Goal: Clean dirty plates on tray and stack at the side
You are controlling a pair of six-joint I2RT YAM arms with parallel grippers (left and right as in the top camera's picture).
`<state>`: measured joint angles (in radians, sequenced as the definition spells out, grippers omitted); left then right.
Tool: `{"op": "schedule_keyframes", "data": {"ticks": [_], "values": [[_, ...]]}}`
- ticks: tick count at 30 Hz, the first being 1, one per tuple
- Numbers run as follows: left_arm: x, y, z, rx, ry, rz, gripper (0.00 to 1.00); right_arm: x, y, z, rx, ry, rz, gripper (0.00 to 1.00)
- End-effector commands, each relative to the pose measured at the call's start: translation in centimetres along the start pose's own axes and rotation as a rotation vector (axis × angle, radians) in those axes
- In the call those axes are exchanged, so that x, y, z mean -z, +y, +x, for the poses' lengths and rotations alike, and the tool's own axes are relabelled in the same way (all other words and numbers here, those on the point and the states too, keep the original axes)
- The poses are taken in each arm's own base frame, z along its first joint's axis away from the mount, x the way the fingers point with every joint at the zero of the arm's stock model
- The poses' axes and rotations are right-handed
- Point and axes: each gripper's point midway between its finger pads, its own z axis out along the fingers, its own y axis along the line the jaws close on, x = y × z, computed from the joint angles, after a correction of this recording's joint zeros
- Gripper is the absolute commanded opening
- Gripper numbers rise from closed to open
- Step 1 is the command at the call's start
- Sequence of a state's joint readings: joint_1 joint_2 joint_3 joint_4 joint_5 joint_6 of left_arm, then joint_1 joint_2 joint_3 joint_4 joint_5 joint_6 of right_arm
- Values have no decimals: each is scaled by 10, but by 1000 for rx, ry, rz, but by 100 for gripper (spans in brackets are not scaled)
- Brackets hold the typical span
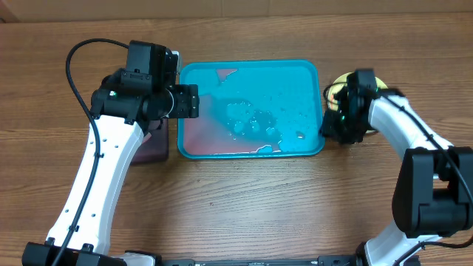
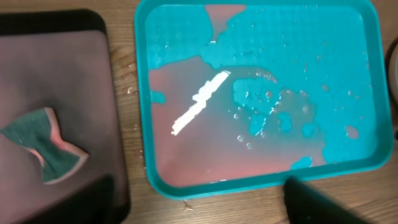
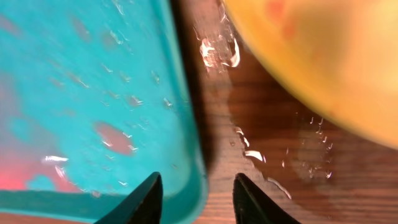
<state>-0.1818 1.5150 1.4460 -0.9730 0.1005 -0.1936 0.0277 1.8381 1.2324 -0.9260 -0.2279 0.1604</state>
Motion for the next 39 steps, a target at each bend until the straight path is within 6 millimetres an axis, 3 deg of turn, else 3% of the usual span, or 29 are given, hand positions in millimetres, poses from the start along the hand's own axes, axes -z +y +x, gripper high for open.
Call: {"op": "schedule_keyframes", "data": {"ticks": [1,11,15,18,20,23,31,39], "values": [[1,-1,-6,9,-15,-2,100,51,23,-36,42,-122,-26,42],[2,-1,-6,10,-15,-3,100,159,68,-33,127,-286,-77,43],[2,-1,-6,9,-15,-3,100,220,85,-14,153,-423,-123,49],[2,-1,-6,10,-16,-3,100,255,89,3,156,-507,-153,55],[2,-1,-6,9,-15,-3,100,278,90,19,164,-566,-172,67],[2,-1,-6,10,-16,-3,100,306,89,44,184,-643,-195,100],[2,-1,-6,10,-15,-3,100,348,87,87,217,-774,-234,100],[2,-1,-6,9,-15,-3,100,346,77,90,195,-775,-187,100]]}}
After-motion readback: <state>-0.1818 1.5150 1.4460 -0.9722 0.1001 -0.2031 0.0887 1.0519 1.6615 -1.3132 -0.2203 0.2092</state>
